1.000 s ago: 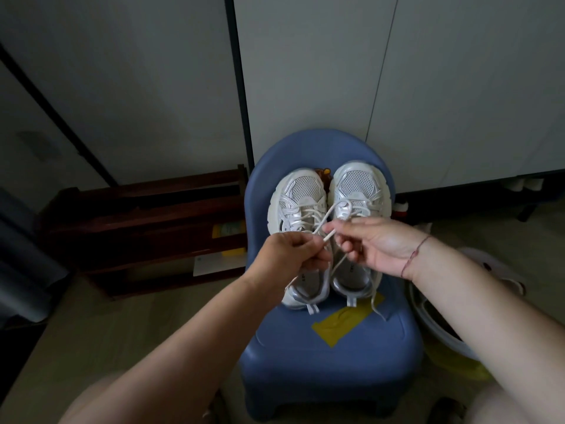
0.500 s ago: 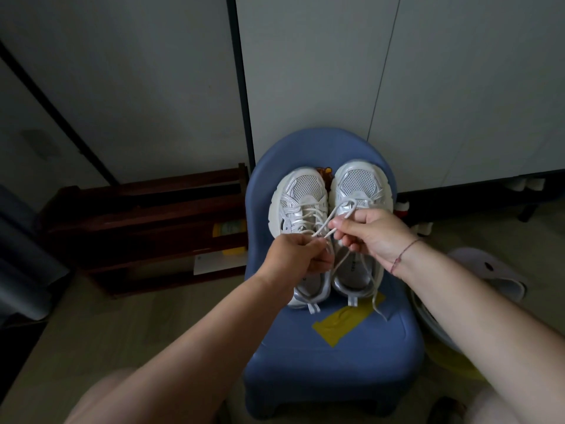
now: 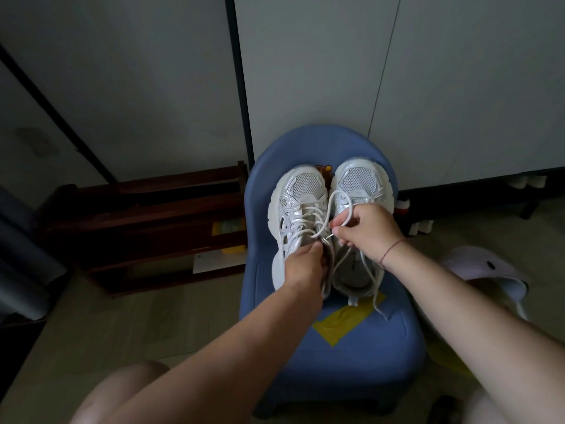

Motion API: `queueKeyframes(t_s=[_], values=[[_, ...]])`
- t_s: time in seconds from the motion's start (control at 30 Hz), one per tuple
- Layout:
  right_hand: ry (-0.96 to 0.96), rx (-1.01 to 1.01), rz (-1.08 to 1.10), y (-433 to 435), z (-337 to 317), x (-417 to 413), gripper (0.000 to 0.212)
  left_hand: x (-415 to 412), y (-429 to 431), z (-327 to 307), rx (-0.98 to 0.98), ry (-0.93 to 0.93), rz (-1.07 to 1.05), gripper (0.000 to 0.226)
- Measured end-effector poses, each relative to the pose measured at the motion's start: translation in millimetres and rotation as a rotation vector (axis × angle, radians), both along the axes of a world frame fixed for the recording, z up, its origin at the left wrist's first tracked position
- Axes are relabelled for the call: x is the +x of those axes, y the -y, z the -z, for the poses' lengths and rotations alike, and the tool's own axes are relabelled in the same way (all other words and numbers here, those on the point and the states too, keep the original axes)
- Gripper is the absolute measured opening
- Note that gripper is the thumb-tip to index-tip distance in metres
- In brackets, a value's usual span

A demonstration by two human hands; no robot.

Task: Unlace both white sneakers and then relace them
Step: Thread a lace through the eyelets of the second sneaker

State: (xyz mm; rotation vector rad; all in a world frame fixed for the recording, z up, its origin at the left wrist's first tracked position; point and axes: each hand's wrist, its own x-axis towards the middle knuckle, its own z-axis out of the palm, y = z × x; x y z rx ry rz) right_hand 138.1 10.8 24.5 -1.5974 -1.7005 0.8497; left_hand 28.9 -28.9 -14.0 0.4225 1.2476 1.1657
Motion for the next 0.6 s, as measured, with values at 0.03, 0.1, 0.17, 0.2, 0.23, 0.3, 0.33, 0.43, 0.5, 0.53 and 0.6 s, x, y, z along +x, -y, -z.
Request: queueKeyframes(t_s=[0.03,0.1,0.17,0.2,0.23,0.3,0.33,0.43,0.5,0.53,0.6], values=[[0.03,0.016,0.004,-0.1,-0.3,-0.6,0.023,0.2,0.4,-2.0,-0.013,0.04,-0.006,0.021],[0.112,0.062,0.011,-1.0,-1.2,-1.8,0.014,0.2,0.7,-4.7,-0.043,0.09,-0.014,0.022],[0.188,0.104,-0.001,-1.3,-2.8,-3.1,0.009,-0.9,-0.4,-5.7,-0.083,0.136,-0.021,0.026],[0.211,0.117,-0.014,-1.1,-3.4,-3.6,0.008,-1.2,-0.9,-6.9,-0.1,0.164,-0.025,0.027],[0.228,0.126,-0.025,-0.8,-3.8,-4.2,0.009,-1.2,-1.4,-7.5,-0.114,0.185,-0.028,0.028],[0.252,0.136,-0.037,-0.1,-4.9,-5.1,0.01,-1.0,-2.3,-7.6,-0.134,0.198,-0.032,0.028],[0.257,0.135,-0.041,0.0,-5.6,-5.5,0.011,-1.0,-2.7,-7.5,-0.143,0.199,-0.035,0.028],[0.266,0.115,-0.044,-0.2,-8.0,-5.6,0.017,-1.2,-4.1,-6.8,-0.161,0.211,-0.05,0.027],[0.281,0.1,-0.05,0.0,-9.6,-5.9,0.018,-1.1,-4.3,-6.4,-0.165,0.22,-0.052,0.027],[0.289,0.096,-0.054,0.0,-10.1,-5.7,0.019,-0.9,-4.3,-6.4,-0.166,0.226,-0.053,0.027],[0.299,0.096,-0.057,-0.5,-10.0,-5.3,0.018,-1.1,-4.4,-6.2,-0.168,0.233,-0.051,0.028]])
